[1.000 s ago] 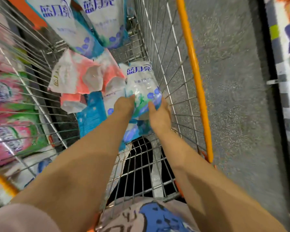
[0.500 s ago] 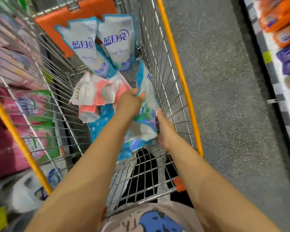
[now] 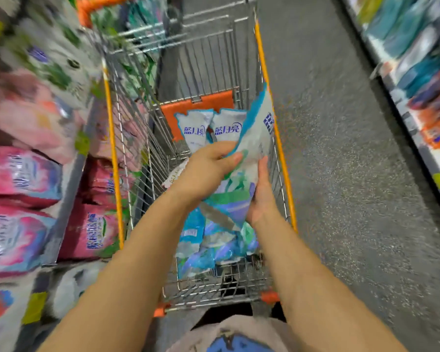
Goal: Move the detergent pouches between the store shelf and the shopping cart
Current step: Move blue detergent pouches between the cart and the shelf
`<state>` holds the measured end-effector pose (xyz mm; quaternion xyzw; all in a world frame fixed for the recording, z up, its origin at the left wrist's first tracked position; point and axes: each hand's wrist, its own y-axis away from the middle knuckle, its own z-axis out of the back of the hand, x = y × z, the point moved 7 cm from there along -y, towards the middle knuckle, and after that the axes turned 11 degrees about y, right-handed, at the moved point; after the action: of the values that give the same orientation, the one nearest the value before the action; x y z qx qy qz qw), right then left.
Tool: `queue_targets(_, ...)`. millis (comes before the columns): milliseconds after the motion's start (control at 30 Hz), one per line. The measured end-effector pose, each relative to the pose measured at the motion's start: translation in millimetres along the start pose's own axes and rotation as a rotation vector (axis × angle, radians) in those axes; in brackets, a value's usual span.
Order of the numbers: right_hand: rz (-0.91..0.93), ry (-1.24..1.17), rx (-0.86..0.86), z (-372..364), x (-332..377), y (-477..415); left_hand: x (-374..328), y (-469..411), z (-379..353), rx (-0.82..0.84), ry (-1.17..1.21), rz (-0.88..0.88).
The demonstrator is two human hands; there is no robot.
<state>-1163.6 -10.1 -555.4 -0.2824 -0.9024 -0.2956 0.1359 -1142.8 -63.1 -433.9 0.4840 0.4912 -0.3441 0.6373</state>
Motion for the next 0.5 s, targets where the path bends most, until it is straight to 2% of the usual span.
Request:
queue_targets(333,0.061,0.224,0.387,-101,86,82,-119,100,-28,-0.296,0.004,-0.309)
queue_targets(500,0.234,0.386,0.437,-148,123,136,-155,157,-32,-0.438,0.062,-0.420)
